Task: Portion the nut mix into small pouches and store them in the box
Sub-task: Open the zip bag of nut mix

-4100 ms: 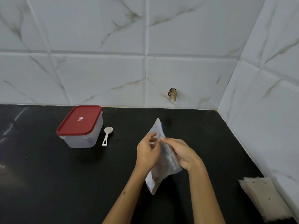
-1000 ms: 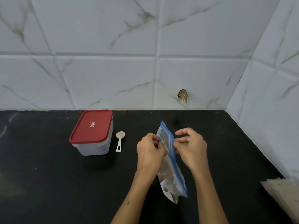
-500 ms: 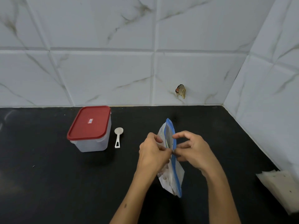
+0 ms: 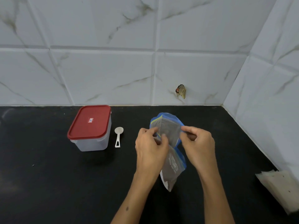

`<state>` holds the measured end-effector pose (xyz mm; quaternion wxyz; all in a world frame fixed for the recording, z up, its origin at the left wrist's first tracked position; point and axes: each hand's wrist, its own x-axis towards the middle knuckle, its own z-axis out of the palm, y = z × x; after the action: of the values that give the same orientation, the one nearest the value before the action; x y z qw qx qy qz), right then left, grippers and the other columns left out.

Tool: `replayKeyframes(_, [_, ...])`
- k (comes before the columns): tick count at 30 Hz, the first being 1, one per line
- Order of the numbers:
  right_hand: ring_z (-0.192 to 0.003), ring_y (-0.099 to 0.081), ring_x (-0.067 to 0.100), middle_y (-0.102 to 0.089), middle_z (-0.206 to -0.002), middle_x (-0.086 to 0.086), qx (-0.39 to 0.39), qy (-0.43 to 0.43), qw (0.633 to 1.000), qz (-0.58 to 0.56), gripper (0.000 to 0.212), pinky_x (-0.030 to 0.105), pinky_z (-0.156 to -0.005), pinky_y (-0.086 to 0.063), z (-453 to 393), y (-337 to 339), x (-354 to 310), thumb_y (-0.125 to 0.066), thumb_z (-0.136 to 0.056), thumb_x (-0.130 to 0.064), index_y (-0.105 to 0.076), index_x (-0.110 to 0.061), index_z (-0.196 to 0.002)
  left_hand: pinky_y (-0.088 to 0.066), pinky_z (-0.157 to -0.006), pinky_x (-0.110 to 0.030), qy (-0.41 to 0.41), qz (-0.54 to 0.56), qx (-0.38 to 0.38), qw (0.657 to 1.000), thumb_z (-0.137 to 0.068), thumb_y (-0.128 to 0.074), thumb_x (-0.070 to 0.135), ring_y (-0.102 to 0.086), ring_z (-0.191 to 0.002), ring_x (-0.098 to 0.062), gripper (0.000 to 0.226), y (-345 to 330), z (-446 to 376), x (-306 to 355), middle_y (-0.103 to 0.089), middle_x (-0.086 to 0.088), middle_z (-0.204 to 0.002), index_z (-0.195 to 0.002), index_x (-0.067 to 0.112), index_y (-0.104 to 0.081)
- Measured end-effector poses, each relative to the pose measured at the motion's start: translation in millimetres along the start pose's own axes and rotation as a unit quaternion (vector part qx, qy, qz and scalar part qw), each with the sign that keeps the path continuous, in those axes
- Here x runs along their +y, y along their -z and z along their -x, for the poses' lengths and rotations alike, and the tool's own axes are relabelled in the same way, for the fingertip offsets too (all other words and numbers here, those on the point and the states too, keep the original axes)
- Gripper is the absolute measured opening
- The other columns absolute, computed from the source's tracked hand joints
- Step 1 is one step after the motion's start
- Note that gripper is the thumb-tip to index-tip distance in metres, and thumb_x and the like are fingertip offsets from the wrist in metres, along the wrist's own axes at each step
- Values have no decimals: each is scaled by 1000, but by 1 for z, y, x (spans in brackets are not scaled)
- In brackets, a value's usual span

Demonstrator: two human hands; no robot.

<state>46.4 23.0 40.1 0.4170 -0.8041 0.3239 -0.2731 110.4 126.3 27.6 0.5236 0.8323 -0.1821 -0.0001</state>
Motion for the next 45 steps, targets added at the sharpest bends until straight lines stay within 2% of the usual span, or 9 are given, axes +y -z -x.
replayKeyframes(5, [-85, -59, 4, -59, -117, 3, -122, -28, 992, 29, 63, 11, -62, -45, 1, -3, 4, -71, -80, -10, -46, -17, -137, -56, -85, -32, 21, 0, -60, 998, -83, -69, 12, -62, -97, -15, 51, -5, 3, -4, -44, 7, -106, -131, 22, -55])
replayKeyframes(13, [-85, -59, 1, -61, -119, 2, -71, -33, 996, 34, 60, 8, -54, -45, 0, 12, 10, -65, -85, -5, -45, -22, -139, -52, -87, -25, 14, -41, -27, 999, -92, -59, 20, -57, -100, -8, 31, 13, 1, -5, -46, 10, -110, -123, 19, -61])
replayKeyframes(19, [-87, -58, 4, -58, -101, -13, -206, -60, 971, 103, 37, 29, -83, -55, 14, 15, -5, -69, -83, -13, -62, -26, -117, -52, -92, -34, 35, -100, -135, 985, -86, -65, 21, -57, -108, -17, 41, 10, 11, 8, -47, 3, -121, -125, 32, -58])
replayKeyframes(24, [-90, -67, 20, -68, -106, 13, -59, -24, 990, 127, 33, 39, -81, -57, 14, 15, -1, -61, -85, 1, -63, -6, -117, -51, -81, -18, -8, -100, -89, 991, -90, -55, 5, -54, -101, -9, 36, 20, 8, 5, -46, 2, -126, -124, 18, -58])
replayKeyframes(27, [-84, -66, 10, -69, -106, 6, -4, 24, 994, 104, 48, 20, -76, -55, 16, 10, -7, -61, -86, -1, -55, -15, -132, -45, -76, -13, -39, -62, -30, 997, -91, -55, 6, -50, -96, -3, 34, 20, 8, 8, -48, 2, -122, -125, 11, -57])
replayKeyframes(30, [-74, -59, 1, -67, -100, 1, -35, -2, 995, 98, 53, 9, -67, -48, 15, 9, -7, -66, -85, -11, -51, -15, -136, -51, -92, -30, 14, -25, -47, 998, -85, -68, 24, -59, -104, -14, 49, 21, 7, 6, -52, 3, -120, -131, 14, -54])
replayKeyframes(33, [-106, -62, 13, -63, -122, 5, -116, -62, 986, 99, 68, 30, -90, -52, 19, 7, -4, -76, -75, -21, -48, -15, -137, -53, -92, -35, 72, -23, -108, 991, -75, -77, 26, -60, -108, -17, 65, 20, 10, 3, -51, 1, -122, -133, 17, -51])
replayKeyframes(37, [-99, -62, 15, -65, -113, 6, -95, -54, 987, 115, 67, 18, -74, -49, 18, 10, -5, -72, -76, -6, -46, -10, -138, -52, -92, -32, 64, -52, -117, 990, -75, -76, 20, -59, -107, -18, 69, 22, 11, 3, -43, 2, -129, -137, 16, -47])
replayKeyframes(45, [-100, -60, 15, -62, -117, 2, -63, -59, 989, 117, 74, 28, -78, -45, 16, 18, -7, -75, -78, -21, -35, -29, -139, -47, -70, -24, 42, -112, -115, 986, -85, -67, 39, -56, -95, -12, 15, 31, 6, 5, -49, 5, -106, -91, 29, -57])
